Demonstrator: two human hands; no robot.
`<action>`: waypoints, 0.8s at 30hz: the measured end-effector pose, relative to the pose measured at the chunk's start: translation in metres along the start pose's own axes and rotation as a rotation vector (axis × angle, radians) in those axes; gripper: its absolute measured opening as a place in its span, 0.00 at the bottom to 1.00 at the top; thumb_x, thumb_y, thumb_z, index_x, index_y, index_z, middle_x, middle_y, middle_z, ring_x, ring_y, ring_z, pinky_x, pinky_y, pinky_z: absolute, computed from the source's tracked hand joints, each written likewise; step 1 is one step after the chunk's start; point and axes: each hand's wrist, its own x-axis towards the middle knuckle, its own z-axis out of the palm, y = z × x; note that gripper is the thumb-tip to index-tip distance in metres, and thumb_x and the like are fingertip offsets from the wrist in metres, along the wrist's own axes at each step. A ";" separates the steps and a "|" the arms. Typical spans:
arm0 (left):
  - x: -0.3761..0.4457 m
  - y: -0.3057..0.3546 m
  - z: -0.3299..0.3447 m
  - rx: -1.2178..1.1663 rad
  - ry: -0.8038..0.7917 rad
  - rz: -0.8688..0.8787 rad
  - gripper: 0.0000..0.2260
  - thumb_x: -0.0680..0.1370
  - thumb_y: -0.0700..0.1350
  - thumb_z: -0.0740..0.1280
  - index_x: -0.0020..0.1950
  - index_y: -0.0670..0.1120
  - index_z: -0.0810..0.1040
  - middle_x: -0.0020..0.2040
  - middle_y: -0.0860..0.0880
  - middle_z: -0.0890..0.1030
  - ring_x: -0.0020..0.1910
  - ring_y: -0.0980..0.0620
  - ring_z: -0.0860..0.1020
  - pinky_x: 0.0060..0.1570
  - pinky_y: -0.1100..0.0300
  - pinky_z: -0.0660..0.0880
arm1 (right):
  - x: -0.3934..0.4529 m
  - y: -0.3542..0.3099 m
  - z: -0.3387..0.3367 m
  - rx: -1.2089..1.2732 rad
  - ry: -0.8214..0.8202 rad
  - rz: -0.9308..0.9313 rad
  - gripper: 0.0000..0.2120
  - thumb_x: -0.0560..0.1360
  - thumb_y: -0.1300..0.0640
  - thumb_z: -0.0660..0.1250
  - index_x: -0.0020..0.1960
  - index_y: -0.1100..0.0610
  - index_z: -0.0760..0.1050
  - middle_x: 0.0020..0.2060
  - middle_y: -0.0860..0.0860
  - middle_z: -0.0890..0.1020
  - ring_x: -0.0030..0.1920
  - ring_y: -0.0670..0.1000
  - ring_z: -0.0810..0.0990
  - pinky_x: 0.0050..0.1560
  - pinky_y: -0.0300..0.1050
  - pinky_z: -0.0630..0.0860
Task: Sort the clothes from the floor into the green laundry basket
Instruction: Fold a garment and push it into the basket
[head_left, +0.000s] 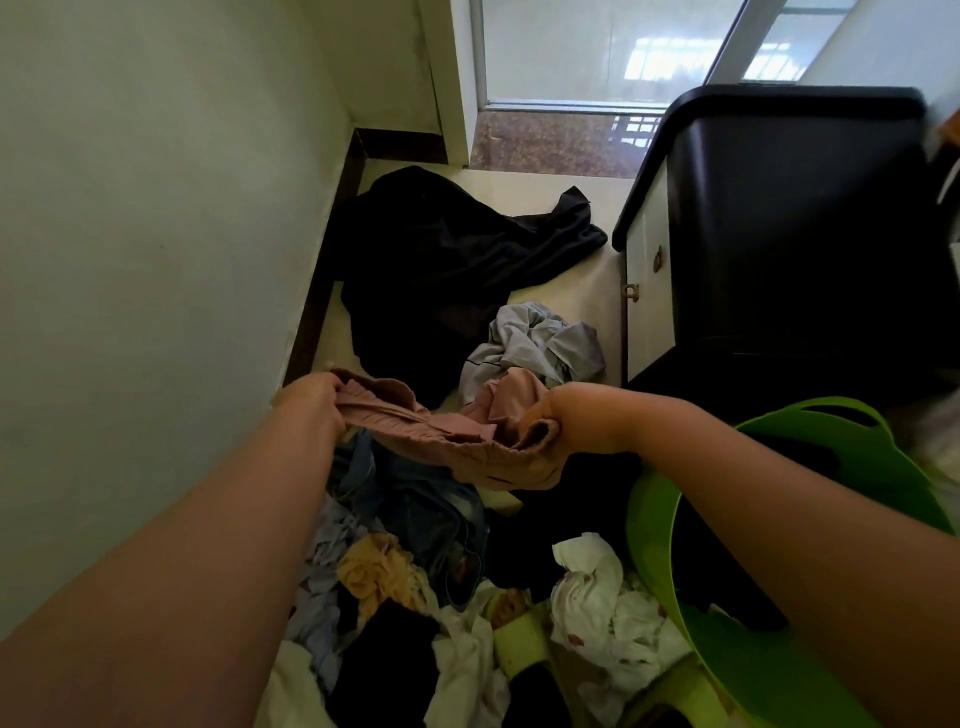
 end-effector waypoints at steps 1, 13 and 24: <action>-0.001 -0.002 -0.004 0.070 0.058 0.069 0.16 0.81 0.37 0.57 0.68 0.41 0.72 0.67 0.41 0.75 0.65 0.42 0.75 0.57 0.53 0.76 | 0.001 -0.003 -0.003 -0.071 0.019 -0.007 0.12 0.77 0.58 0.65 0.60 0.55 0.78 0.54 0.43 0.75 0.51 0.43 0.67 0.47 0.32 0.59; -0.067 0.016 0.031 0.570 -0.578 0.665 0.04 0.74 0.46 0.68 0.46 0.52 0.76 0.42 0.48 0.79 0.41 0.48 0.77 0.43 0.51 0.74 | 0.051 -0.021 -0.019 0.168 0.696 -0.127 0.14 0.71 0.58 0.71 0.51 0.47 0.70 0.57 0.50 0.70 0.49 0.52 0.75 0.54 0.50 0.76; -0.074 0.026 0.023 0.453 -0.463 0.410 0.31 0.77 0.69 0.50 0.70 0.50 0.72 0.66 0.46 0.76 0.65 0.45 0.74 0.68 0.48 0.66 | 0.029 -0.023 -0.045 0.772 0.437 0.129 0.13 0.76 0.44 0.65 0.42 0.53 0.75 0.40 0.52 0.82 0.43 0.51 0.81 0.50 0.46 0.79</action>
